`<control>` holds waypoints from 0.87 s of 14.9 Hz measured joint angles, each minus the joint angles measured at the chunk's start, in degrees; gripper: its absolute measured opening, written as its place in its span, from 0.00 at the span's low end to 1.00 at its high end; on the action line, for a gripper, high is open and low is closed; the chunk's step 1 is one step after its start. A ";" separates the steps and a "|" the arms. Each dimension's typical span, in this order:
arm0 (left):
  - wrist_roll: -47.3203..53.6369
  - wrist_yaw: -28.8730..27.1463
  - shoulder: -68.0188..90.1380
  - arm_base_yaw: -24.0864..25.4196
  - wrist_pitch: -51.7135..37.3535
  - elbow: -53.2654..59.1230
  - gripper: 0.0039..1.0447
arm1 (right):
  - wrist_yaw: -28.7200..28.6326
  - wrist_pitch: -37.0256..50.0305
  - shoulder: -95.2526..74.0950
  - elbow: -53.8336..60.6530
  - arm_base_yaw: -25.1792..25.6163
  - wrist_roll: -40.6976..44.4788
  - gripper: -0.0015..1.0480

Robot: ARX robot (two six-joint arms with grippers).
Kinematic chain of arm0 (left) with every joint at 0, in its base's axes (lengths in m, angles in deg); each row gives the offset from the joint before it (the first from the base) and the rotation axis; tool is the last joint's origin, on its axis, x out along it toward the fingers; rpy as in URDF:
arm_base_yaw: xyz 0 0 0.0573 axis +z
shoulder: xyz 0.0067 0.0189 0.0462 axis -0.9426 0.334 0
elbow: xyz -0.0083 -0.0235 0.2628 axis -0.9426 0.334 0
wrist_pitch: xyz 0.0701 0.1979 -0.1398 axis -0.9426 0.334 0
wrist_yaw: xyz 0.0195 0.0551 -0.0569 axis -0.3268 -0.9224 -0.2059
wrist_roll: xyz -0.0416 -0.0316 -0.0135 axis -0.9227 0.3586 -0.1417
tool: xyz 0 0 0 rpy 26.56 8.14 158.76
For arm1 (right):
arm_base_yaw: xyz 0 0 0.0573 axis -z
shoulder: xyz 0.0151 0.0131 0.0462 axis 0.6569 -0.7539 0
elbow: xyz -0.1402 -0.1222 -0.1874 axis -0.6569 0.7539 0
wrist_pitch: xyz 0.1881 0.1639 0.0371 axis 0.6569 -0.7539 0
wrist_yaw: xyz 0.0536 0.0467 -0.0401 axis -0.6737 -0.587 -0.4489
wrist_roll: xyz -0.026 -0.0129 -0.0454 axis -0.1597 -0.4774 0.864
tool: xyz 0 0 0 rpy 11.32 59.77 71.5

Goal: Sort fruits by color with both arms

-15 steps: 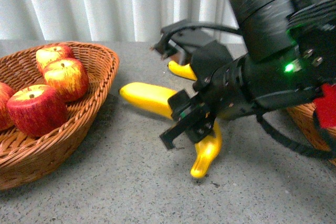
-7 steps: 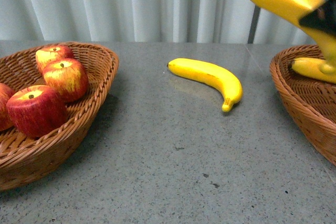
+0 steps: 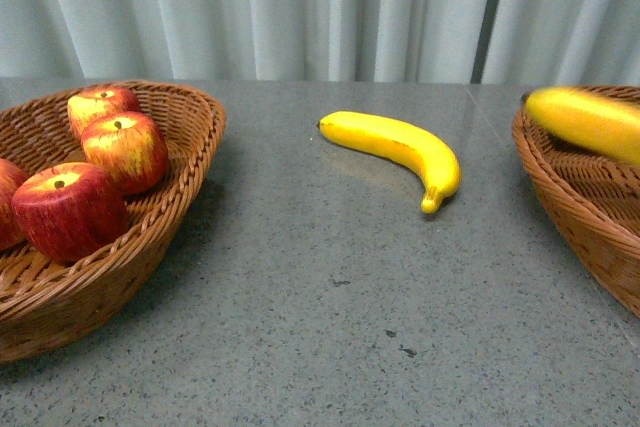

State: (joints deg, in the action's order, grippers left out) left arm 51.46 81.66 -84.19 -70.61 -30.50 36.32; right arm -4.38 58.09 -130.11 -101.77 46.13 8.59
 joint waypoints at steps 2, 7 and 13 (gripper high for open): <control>0.00 0.00 0.00 0.00 0.00 0.00 0.94 | -0.50 -1.31 0.94 -3.41 -4.00 0.46 0.83; 0.00 0.00 0.00 0.00 0.00 0.00 0.94 | 1.09 2.60 -12.61 -19.23 -21.20 -3.48 0.94; 0.00 0.02 0.00 0.00 0.02 0.00 0.94 | 4.15 -7.93 -36.87 -42.25 -28.61 -1.79 0.94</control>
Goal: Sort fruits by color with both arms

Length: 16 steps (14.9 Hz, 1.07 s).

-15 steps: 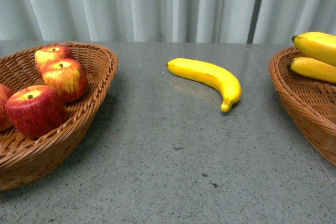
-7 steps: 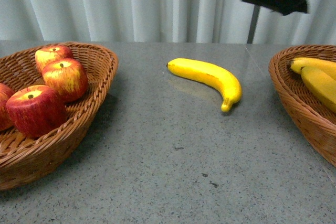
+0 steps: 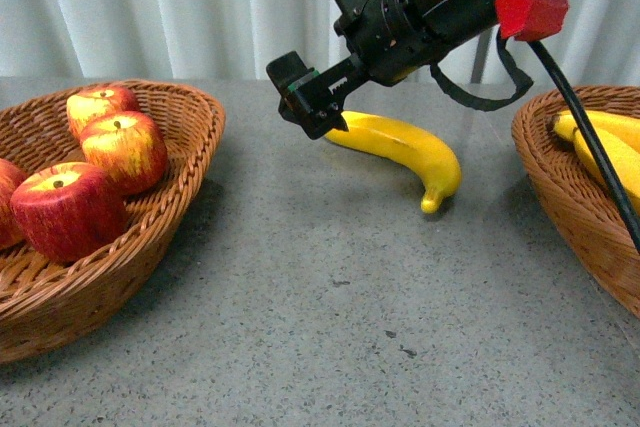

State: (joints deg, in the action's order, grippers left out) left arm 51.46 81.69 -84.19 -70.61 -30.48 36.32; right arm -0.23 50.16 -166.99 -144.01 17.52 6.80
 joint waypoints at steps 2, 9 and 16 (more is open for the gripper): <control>0.00 -0.02 0.00 0.00 -0.02 0.00 0.94 | 2.45 -4.74 -5.49 -6.58 1.20 0.66 0.94; 0.00 0.00 0.00 0.00 -0.02 0.00 0.94 | 7.48 -14.56 -10.32 -13.62 5.62 1.25 0.94; 0.00 -0.02 0.00 0.00 -0.02 0.00 0.94 | 6.69 -12.11 -10.62 -12.85 4.48 3.39 0.38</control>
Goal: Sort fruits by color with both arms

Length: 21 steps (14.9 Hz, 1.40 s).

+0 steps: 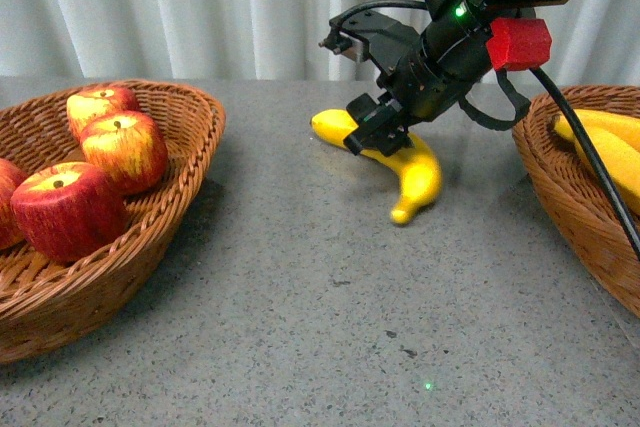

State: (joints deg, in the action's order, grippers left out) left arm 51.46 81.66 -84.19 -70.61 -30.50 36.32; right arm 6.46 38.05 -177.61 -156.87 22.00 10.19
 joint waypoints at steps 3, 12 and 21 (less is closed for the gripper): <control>0.00 0.00 0.00 0.00 0.00 0.00 0.94 | -7.72 5.64 2.62 -1.90 2.03 -7.39 0.31; 0.00 0.00 0.00 0.00 0.00 0.00 0.94 | -19.65 23.47 36.57 39.60 27.52 -10.08 0.31; 0.00 0.00 0.00 0.00 0.00 0.00 0.94 | -21.55 25.27 47.78 50.58 32.72 -4.55 0.90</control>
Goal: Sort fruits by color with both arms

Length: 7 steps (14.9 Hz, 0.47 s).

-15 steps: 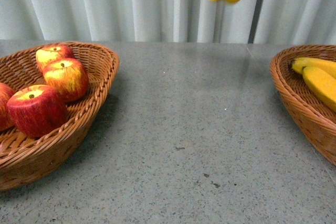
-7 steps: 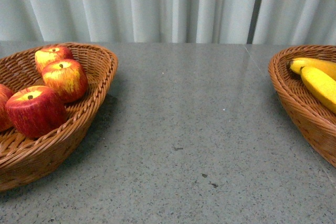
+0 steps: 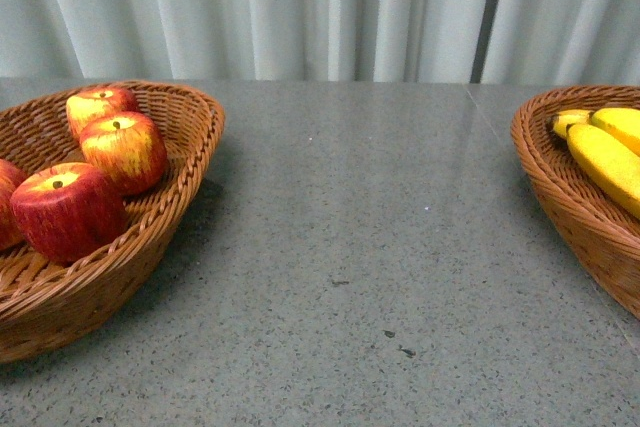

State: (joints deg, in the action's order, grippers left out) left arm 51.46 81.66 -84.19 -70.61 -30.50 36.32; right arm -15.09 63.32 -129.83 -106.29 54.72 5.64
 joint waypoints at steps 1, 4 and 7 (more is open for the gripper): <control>0.00 0.00 0.00 0.00 0.00 0.00 0.94 | 0.52 2.69 2.03 -0.09 -1.90 -3.26 0.95; 0.00 -0.02 0.00 0.00 0.00 0.00 0.94 | 8.02 3.91 5.51 -1.27 -5.44 -18.78 0.94; 0.00 0.02 0.00 0.00 0.00 0.00 0.94 | 11.39 -1.07 7.74 2.05 -4.87 -28.48 0.94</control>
State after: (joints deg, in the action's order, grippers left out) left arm 51.46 81.69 -84.19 -70.61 -30.50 36.32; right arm -3.71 62.25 -122.09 -104.24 49.84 -22.84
